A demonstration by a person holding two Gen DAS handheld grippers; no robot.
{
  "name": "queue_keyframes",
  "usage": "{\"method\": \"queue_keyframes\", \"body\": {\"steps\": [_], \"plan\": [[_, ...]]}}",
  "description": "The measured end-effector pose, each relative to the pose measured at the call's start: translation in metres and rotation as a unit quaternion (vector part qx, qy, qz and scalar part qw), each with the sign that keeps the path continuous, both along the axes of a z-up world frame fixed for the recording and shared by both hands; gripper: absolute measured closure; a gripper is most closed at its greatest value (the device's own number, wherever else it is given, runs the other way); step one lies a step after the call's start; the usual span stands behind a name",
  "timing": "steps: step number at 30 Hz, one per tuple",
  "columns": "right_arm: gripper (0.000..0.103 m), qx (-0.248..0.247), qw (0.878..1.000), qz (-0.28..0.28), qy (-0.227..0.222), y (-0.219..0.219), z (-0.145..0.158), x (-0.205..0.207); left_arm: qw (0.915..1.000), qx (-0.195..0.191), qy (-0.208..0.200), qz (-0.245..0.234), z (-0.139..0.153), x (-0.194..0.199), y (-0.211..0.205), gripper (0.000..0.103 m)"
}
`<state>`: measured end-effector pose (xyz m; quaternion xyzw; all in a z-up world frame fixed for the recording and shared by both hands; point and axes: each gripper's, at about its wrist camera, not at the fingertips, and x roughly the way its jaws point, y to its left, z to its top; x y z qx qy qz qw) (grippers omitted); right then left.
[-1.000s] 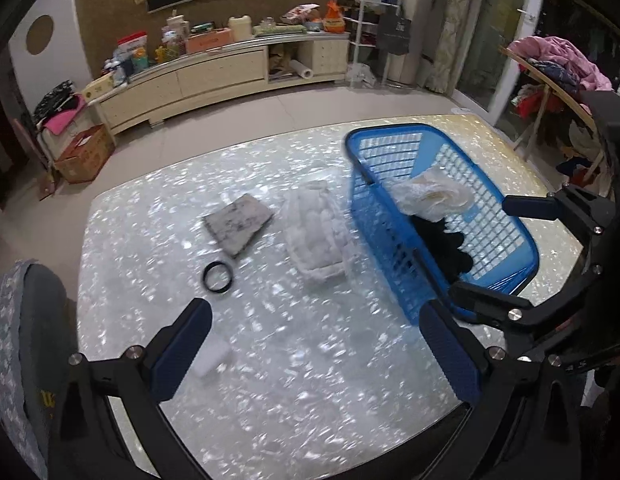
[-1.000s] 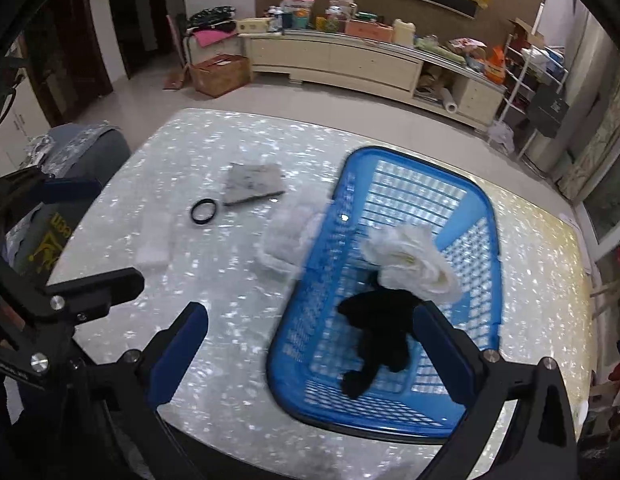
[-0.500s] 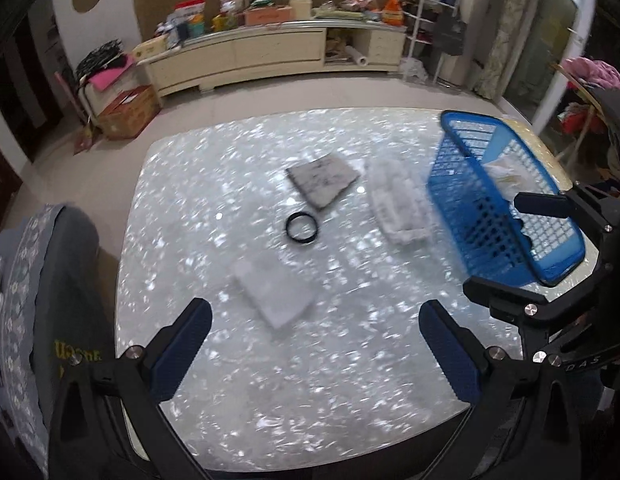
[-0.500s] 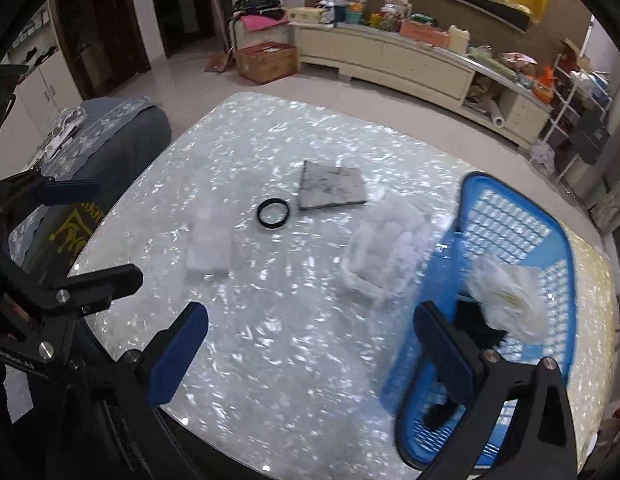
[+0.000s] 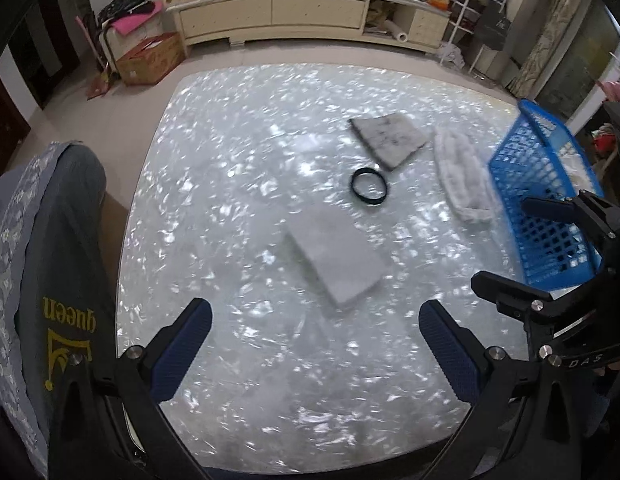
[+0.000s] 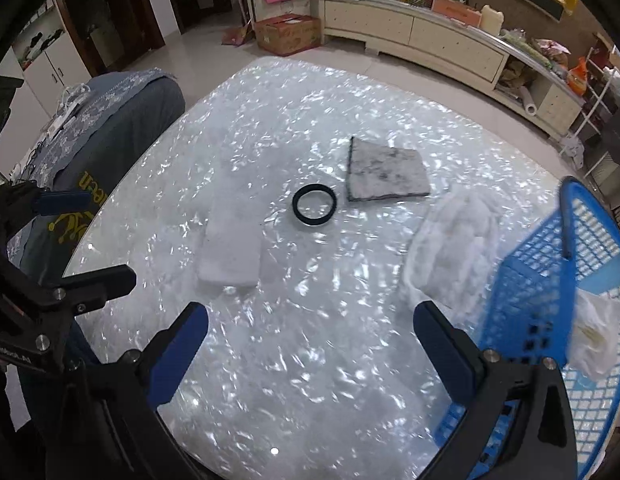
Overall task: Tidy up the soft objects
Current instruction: 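Move the right gripper to the white sponge pad and close on it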
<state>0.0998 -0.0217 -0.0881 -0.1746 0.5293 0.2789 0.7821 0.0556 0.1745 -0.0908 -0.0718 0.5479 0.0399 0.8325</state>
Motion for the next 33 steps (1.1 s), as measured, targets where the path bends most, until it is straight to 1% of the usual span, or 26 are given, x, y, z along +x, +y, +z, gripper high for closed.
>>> {"method": "queue_keyframes", "body": {"steps": [6,8,12,22,25,26,28,29,31,33], "plan": [[0.000,-0.004,1.000,0.009,0.024,0.027,-0.019,0.009,0.9998,-0.011,0.011,0.011,-0.018,0.001,0.026,0.000],[0.000,-0.005,0.999,0.013,0.030,0.037,-0.026,0.011,0.9998,-0.014,0.007,0.009,-0.024,0.000,0.033,0.000],[0.000,-0.019,0.999,0.025,0.040,0.056,-0.042,0.013,0.9997,-0.014,0.014,0.011,-0.035,0.001,0.048,0.000],[0.000,-0.045,0.997,0.034,0.055,0.090,-0.073,0.018,0.9989,-0.020,0.033,0.028,-0.063,0.002,0.079,0.000],[0.001,-0.054,0.997,0.030,0.056,0.096,-0.081,0.019,0.9988,-0.013,0.039,0.027,-0.070,0.004,0.082,0.000],[0.003,-0.057,0.996,0.031,0.057,0.097,-0.083,0.018,0.9987,-0.014,0.040,0.027,-0.071,0.004,0.083,0.000],[0.012,-0.060,0.996,0.033,0.060,0.100,-0.087,0.017,0.9987,-0.018,0.040,0.027,-0.074,0.005,0.084,0.000],[0.014,-0.063,0.996,0.034,0.060,0.101,-0.088,0.016,0.9987,-0.020,0.040,0.025,-0.074,0.005,0.084,0.000],[0.021,-0.069,0.995,0.033,0.059,0.102,-0.092,0.015,0.9988,-0.020,0.039,0.022,-0.074,0.006,0.084,0.000],[0.024,-0.070,0.996,0.036,0.052,0.103,-0.092,0.013,0.9989,-0.019,0.037,0.020,-0.073,0.006,0.082,0.000]]}}
